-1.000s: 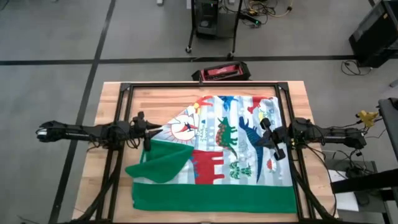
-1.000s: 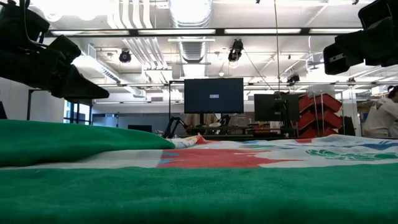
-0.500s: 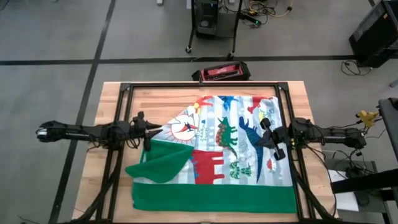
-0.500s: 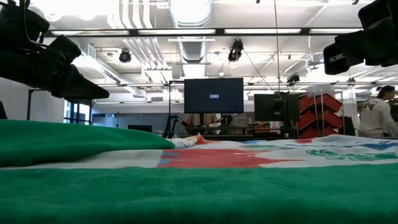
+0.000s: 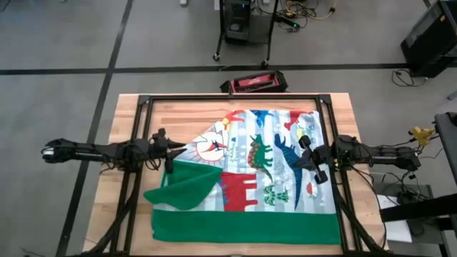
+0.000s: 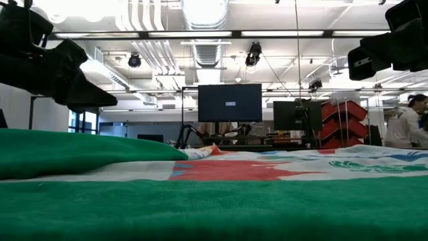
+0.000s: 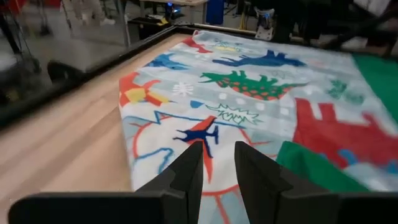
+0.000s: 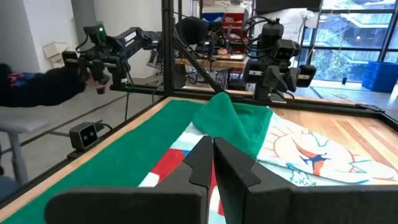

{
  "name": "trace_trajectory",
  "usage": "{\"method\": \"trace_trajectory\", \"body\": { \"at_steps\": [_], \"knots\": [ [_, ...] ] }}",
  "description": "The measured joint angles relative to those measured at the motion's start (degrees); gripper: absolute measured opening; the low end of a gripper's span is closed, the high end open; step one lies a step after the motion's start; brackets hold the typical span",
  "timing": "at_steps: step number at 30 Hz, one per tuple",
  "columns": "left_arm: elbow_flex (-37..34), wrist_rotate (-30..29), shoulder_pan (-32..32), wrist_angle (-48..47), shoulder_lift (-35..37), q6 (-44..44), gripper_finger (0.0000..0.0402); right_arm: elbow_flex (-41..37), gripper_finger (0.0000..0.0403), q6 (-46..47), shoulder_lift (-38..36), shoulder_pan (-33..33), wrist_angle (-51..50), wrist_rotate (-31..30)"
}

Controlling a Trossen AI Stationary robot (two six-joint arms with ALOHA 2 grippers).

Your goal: Roll towel

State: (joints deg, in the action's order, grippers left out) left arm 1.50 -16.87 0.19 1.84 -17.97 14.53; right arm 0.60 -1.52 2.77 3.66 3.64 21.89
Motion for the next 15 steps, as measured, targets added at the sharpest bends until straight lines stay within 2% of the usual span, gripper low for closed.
{"method": "trace_trajectory", "body": {
  "at_steps": [3,7,9,11,15],
  "knots": [
    [0.0,-1.1,0.0,2.3,0.0,4.0,0.0077,0.0,0.0002,0.0,0.0,0.0,0.0,0.0],
    [0.0,-9.0,0.0,8.4,-0.1,-3.6,0.0077,0.0,0.0002,0.0,0.0,0.0,0.0,0.0],
    [0.0,-10.6,0.1,9.1,-0.1,-4.0,0.0077,0.0,0.0002,0.0,0.0,0.0,0.0,0.0],
    [0.0,-8.8,0.1,9.4,-0.4,-4.0,0.0077,0.0,0.0002,0.0,0.0,0.0,0.0,0.0],
    [0.0,-1.5,0.1,9.2,-2.5,-4.2,0.0077,0.0,0.0002,0.0,0.0,0.0,0.0,0.0]
  ]
}}
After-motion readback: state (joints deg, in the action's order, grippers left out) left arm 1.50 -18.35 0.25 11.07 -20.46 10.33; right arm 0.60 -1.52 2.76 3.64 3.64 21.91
